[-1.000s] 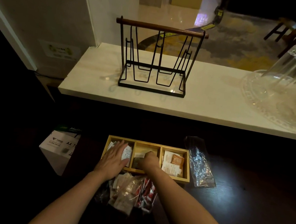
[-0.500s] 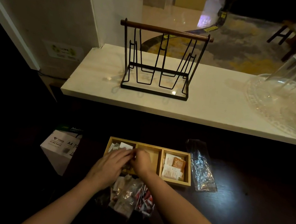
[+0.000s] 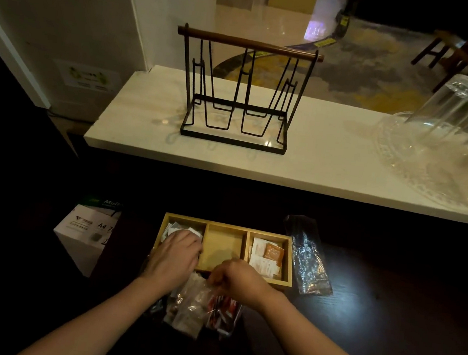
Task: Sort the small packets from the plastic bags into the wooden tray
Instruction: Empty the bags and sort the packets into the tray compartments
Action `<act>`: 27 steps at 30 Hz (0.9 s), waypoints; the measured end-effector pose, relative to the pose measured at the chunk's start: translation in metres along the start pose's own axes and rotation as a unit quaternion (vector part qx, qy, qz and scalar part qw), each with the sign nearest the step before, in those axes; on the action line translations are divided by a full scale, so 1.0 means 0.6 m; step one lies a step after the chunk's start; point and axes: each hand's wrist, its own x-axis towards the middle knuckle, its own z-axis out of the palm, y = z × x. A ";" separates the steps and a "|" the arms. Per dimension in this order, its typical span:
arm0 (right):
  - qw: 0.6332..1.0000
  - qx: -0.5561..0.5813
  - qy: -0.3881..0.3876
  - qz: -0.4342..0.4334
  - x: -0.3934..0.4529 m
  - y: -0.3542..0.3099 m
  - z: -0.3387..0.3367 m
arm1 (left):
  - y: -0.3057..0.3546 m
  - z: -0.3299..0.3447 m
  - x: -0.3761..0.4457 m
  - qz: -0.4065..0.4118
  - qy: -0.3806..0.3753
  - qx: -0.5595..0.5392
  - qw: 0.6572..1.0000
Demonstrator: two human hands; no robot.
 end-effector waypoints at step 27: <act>0.913 0.312 0.152 0.214 -0.091 -0.048 0.019 | 0.148 -0.070 -0.050 -0.352 -0.211 -0.626 0.663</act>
